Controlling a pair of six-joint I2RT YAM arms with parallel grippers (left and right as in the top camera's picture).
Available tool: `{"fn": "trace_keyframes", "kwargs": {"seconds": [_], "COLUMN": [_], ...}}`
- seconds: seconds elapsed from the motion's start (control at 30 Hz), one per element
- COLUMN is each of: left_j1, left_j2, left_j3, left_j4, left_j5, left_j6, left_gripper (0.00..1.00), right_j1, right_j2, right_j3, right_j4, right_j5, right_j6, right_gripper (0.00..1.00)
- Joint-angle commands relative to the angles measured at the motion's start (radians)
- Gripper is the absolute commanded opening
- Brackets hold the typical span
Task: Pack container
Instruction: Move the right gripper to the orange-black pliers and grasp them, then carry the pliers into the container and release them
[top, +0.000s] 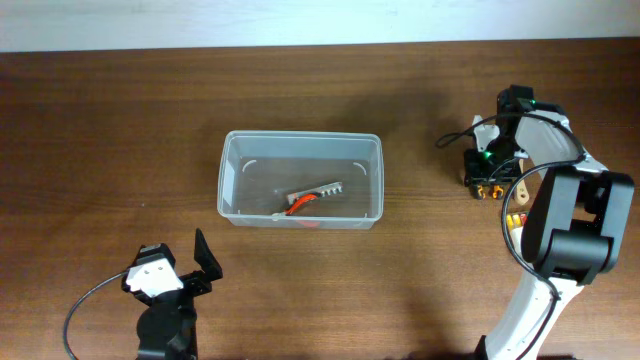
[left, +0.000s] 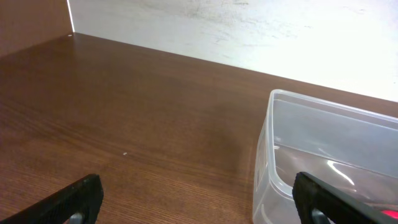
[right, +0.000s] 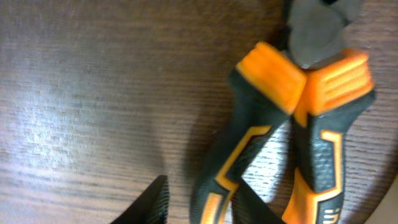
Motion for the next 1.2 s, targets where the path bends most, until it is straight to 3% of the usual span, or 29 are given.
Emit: {"fn": "trace_keyframes", "kwargs": {"seconds": [0.0,0.13,0.37,0.6,0.83,0.97,1.17], "left_j1": [-0.003,-0.003,-0.003,-0.003,-0.003,-0.003,-0.003], "left_j2": [-0.004,-0.004,-0.004,-0.004,-0.004,-0.004,-0.004], "left_j3": [-0.003,-0.003,-0.003,-0.003,-0.003,-0.003,-0.003], "left_j4": [-0.002,-0.002,-0.002,-0.002,-0.002,-0.002,-0.002], "left_j5": [-0.003,-0.003,-0.003,-0.003,-0.003,-0.003,-0.003], "left_j6": [0.009,0.009,0.009,0.009,0.009,0.009,0.009], "left_gripper": [0.99,0.99,0.99,0.99,0.99,0.99,0.99], "right_j1": [0.002,0.002,0.002,0.005,0.048,0.126,0.295], "right_j2": [-0.007,-0.007,-0.010,-0.031,-0.094,-0.108,-0.108], "right_j3": [-0.009,-0.009,-0.003,0.092,0.340,0.558,0.815], "right_j4": [0.007,0.011,0.001,-0.071,-0.166,-0.277,-0.394], "right_j5": [0.030,0.030,0.028,0.025,0.025,-0.008,-0.172], "right_j6": [0.048,0.050,0.086,0.088,0.083,-0.014,-0.282], "right_gripper": [0.28,0.22,0.04,0.04,0.04,0.04,0.04]}}
